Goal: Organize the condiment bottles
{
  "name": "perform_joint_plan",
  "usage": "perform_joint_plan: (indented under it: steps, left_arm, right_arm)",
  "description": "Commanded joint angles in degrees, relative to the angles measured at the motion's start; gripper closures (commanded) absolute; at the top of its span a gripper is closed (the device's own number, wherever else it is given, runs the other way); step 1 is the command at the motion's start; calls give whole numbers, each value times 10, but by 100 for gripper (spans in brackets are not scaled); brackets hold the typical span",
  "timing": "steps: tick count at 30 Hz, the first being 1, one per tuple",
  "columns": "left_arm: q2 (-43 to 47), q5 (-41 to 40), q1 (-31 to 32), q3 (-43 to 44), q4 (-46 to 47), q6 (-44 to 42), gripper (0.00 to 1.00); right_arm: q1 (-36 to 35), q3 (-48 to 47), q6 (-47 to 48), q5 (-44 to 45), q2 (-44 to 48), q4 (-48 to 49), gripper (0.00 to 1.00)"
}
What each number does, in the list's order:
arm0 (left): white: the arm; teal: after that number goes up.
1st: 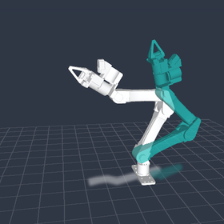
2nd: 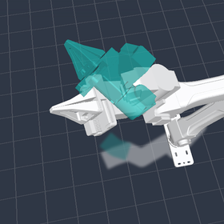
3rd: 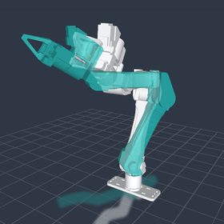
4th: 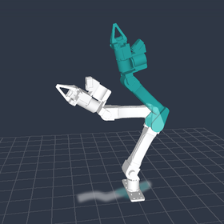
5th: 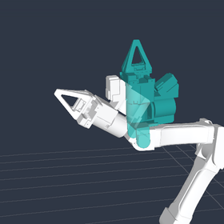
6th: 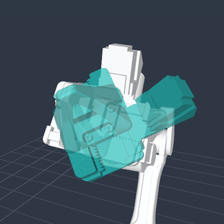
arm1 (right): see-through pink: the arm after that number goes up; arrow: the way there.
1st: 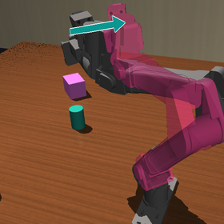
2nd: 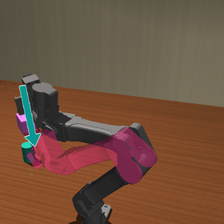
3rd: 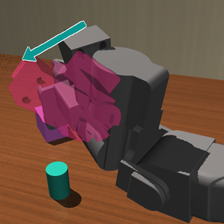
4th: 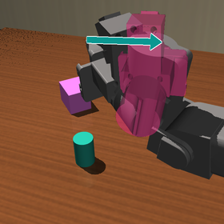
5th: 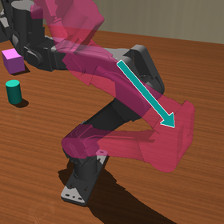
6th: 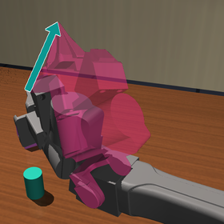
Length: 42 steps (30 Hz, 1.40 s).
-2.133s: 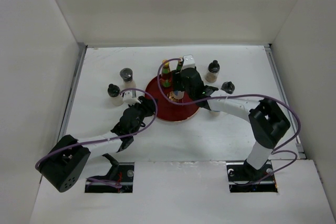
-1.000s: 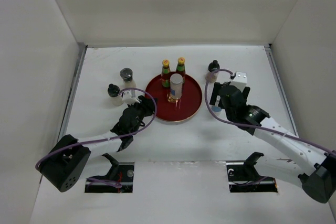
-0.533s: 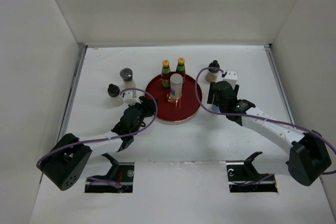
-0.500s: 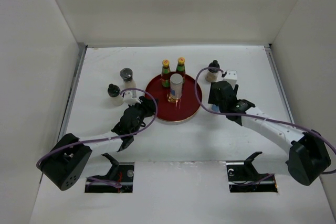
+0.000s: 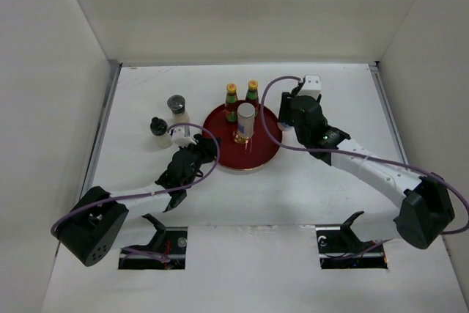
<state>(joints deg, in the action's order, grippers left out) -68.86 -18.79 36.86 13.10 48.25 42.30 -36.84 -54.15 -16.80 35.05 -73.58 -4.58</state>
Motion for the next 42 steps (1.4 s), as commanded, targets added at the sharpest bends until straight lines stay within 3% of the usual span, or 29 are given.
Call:
perform_joint_plan:
  steps: [1, 10, 18, 20, 24, 30, 34, 36, 38, 39, 42]
  left_arm:
    - [13, 2, 0, 0, 38, 1, 66]
    - [13, 1, 4, 2, 36, -2, 66]
    - [14, 1, 0, 1, 35, -2, 66]
    - [7, 3, -3, 2, 36, -1, 66]
    - [12, 2, 0, 4, 33, -7, 64]
    - [35, -10, -4, 15, 20, -40, 44]
    - [74, -20, -3, 62, -65, -55, 32]
    - [94, -27, -14, 95, -130, -60, 29]
    - [102, -50, -31, 132, -197, -61, 28]
    - [98, -65, -43, 152, -226, -61, 28]
    - [59, -93, -82, 219, -304, -64, 27]
  right_arm:
    - [-5, -53, 27, -20, -37, 136, 39]
    - [13, -154, 27, -81, -186, 178, 38]
    - [21, -166, 20, -82, -256, 184, 35]
    - [22, -165, 18, -84, -265, 182, 32]
    - [22, -164, 10, -80, -271, 184, 14]
    - [20, -143, -5, -85, -192, 186, 2]
    - [20, -84, -15, -79, -105, 197, 1]
    - [23, -30, -38, -79, -55, 204, 3]
    - [33, 29, -69, -76, -13, 216, 13]
    - [36, 59, -88, -75, 5, 224, 22]
    - [38, 133, -125, -74, 51, 242, 64]
